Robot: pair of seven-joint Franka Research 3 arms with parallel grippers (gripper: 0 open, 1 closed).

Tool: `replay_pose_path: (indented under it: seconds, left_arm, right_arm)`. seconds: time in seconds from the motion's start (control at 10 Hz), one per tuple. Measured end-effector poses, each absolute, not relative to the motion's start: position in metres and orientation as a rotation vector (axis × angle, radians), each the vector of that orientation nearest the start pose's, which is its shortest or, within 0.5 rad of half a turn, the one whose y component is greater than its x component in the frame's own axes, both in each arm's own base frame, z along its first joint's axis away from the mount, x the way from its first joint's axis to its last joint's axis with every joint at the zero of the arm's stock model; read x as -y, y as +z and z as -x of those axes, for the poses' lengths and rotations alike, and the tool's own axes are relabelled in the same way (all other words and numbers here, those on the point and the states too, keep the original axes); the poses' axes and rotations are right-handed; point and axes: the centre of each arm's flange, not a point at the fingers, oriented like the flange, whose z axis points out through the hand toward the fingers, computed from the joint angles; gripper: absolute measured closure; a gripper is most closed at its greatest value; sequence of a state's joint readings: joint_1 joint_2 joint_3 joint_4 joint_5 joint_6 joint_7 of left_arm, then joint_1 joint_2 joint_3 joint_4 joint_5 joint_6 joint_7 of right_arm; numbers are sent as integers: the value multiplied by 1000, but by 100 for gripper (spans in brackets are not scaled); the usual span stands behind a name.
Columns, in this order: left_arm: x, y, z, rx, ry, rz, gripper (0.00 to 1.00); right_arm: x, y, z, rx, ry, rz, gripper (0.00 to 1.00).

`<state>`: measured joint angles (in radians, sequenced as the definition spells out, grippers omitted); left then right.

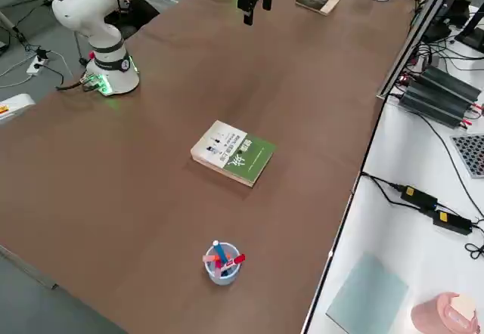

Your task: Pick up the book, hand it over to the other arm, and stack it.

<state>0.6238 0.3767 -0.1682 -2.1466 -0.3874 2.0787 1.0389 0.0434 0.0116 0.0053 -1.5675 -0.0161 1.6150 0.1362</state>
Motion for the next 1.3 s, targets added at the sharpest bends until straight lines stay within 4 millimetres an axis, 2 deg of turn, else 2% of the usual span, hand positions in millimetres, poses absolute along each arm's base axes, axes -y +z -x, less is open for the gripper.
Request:
replay_pose_path:
  seconds: [0.4, 0.8, 1.3]
  left_arm:
    - [-219, 198, -481, 432, -88, -2541, 1]
    - [-225, 197, -494, 450, -63, -2543, 1]
    - [-225, 195, -507, 454, -39, -2535, 1]
  right_arm:
    - [-26, 623, -562, -137, -56, 3151, 0]
    - [-26, 622, -562, -137, -54, 3151, 0]
    - [-26, 620, -562, -137, -45, 3152, 0]
